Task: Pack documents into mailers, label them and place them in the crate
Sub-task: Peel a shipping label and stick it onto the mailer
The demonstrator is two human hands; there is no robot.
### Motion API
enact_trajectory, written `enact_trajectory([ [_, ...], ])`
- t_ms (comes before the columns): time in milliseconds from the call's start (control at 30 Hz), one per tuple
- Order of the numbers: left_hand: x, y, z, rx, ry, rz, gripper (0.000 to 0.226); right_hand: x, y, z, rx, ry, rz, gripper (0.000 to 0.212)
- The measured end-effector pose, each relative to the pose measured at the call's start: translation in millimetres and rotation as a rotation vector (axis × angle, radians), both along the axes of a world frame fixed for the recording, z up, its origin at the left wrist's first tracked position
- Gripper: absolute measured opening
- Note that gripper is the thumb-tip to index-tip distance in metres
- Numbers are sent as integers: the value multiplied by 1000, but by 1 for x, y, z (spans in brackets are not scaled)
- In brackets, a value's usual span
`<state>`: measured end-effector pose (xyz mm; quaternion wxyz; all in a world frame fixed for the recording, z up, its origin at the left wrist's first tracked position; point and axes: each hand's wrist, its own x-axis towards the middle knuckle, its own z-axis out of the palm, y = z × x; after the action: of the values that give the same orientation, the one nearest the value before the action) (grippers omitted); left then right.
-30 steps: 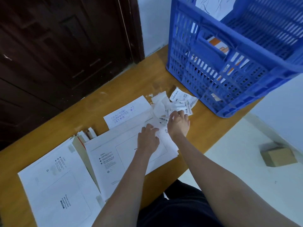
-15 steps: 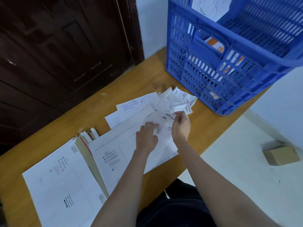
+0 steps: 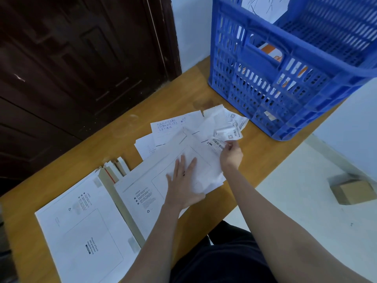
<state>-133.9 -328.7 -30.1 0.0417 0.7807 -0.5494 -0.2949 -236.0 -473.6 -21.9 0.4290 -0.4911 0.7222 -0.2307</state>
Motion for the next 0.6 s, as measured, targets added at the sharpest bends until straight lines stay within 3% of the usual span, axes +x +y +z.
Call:
enact_trajectory([
  [233,4,4,6,-134,113,97,90,2,0,-2,260,-79,-173,29],
  [600,12,5,7,-242,306,243,76,7,2,-1,301,-50,-234,31],
])
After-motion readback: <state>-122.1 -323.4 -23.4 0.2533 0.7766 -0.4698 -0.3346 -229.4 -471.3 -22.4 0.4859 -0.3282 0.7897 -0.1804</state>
